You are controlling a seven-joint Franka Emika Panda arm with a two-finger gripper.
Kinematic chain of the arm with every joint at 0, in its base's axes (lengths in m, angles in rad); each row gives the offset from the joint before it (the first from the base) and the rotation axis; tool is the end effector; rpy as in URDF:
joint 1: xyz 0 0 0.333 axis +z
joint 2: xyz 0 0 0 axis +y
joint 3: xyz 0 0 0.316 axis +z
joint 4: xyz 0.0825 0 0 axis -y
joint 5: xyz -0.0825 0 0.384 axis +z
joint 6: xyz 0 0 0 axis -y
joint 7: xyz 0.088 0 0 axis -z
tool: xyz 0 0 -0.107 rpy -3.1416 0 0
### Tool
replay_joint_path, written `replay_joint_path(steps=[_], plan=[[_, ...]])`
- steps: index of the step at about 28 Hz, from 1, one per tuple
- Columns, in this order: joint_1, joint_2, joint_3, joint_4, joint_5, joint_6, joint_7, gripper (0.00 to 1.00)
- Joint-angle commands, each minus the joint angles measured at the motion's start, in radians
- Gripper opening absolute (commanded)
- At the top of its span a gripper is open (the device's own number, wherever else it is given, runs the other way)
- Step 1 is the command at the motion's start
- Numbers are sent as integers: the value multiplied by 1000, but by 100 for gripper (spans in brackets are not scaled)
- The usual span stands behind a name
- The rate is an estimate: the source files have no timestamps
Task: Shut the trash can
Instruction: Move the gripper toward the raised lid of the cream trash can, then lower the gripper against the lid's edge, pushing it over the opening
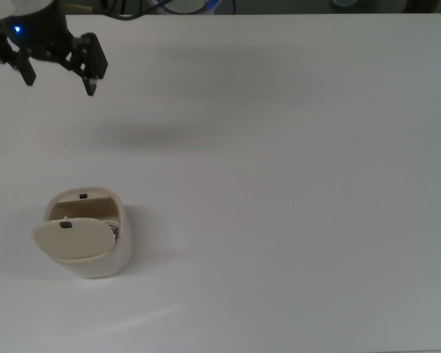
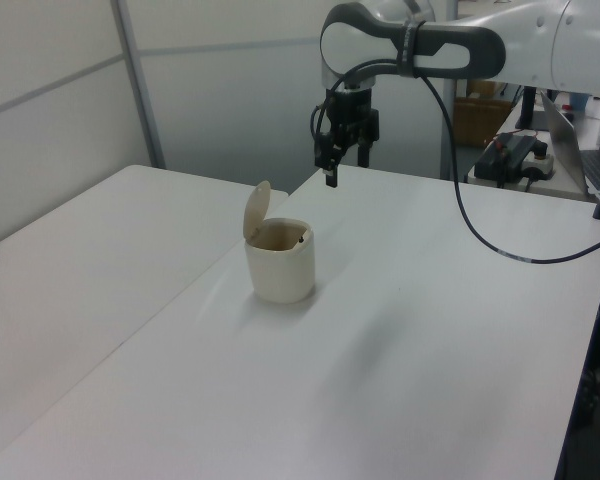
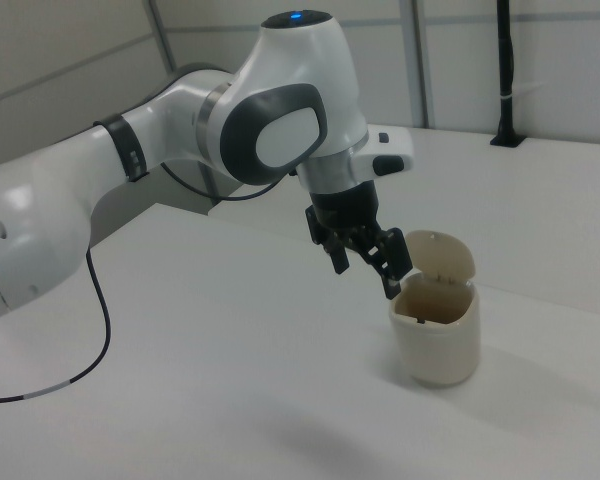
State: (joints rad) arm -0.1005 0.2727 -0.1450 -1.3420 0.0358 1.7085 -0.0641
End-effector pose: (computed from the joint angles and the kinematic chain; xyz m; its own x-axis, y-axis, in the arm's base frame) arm 0.6333 -0.1416 0.5839 0.9798 -0.1752 0.0960 -0.1769 -0.9842 0.0093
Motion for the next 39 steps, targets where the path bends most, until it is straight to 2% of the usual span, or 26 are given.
replay_joint_path(steps=[1,7,17,18,25,28,33,39], plan=[[2,20,38,-17,18,136,32,90],[10,57,54,-16,9,287,101,62],[10,112,59,-8,3,534,133,37],[12,121,58,-8,1,577,139,31],[10,137,58,-5,-2,663,142,6],[12,146,56,-2,-7,691,142,0],[44,192,50,30,-17,753,161,0],[47,217,53,32,-71,786,196,0]])
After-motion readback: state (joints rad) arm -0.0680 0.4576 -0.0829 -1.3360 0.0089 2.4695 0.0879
